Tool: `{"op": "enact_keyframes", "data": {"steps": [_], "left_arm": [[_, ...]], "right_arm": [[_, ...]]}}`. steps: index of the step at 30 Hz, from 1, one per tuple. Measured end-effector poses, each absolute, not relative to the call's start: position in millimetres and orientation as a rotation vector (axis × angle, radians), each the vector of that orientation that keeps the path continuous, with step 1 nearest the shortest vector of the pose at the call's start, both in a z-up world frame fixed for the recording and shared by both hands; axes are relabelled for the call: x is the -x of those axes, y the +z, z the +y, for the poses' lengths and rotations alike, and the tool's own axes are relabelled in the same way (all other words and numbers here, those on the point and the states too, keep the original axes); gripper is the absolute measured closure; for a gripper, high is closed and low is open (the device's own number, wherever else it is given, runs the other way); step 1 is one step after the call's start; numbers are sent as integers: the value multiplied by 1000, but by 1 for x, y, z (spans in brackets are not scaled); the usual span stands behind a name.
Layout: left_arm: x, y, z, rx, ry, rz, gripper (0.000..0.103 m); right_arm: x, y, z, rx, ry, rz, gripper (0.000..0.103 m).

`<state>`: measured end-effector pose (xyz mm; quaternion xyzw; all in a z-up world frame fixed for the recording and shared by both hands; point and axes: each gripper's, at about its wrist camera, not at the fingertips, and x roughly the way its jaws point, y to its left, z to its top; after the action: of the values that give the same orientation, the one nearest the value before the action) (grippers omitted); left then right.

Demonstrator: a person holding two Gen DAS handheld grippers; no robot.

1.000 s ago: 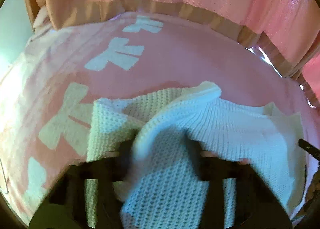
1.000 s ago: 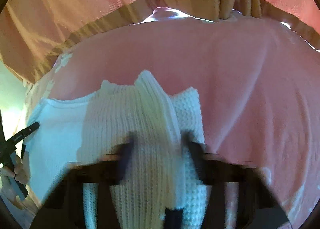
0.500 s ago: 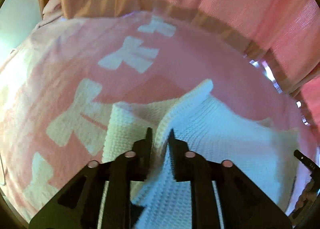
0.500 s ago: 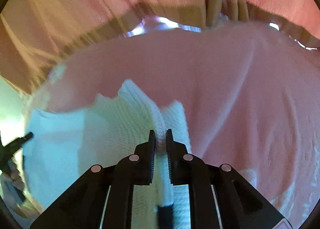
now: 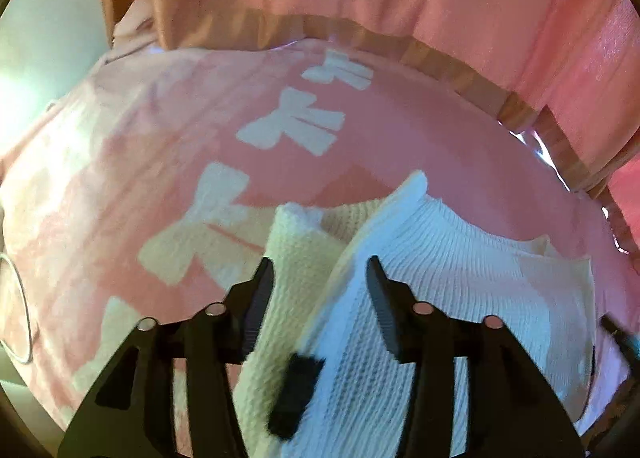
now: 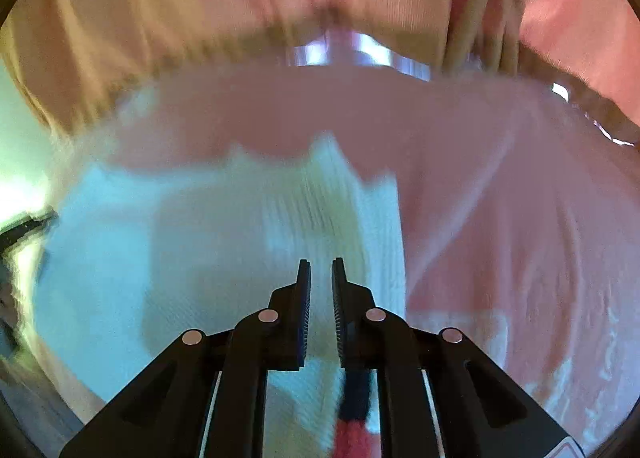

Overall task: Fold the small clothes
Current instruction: 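Open both grippers and release the folded sweater onto the bed, then grasp the folded sweater edge with both grippers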

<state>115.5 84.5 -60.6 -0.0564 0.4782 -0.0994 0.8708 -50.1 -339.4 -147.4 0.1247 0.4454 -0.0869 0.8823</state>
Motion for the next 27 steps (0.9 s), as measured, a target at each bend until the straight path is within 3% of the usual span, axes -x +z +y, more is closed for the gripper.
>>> {"op": "enact_keyframes", "data": {"steps": [2, 10, 18, 19, 20, 22, 27], "left_arm": [[-109, -62, 93, 141, -205, 1020, 54], [-58, -39, 88, 2, -168, 889, 45], [-20, -72, 69, -141, -207, 936, 44], [-15, -77, 69, -170, -200, 931, 44], [-12, -80, 70, -184, -193, 931, 44], [-8, -85, 73, -189, -189, 934, 41], [-3, -87, 71, -200, -164, 927, 34]], "right_arm": [[50, -163, -343, -275, -209, 981, 96], [76, -106, -293, -258, -105, 777, 92], [101, -149, -283, -321, -191, 872, 90], [113, -152, -285, -327, -222, 852, 81], [123, -154, -285, -332, -246, 836, 63], [144, -161, -287, -362, -288, 808, 48], [156, -191, -297, -497, -272, 864, 46]]}}
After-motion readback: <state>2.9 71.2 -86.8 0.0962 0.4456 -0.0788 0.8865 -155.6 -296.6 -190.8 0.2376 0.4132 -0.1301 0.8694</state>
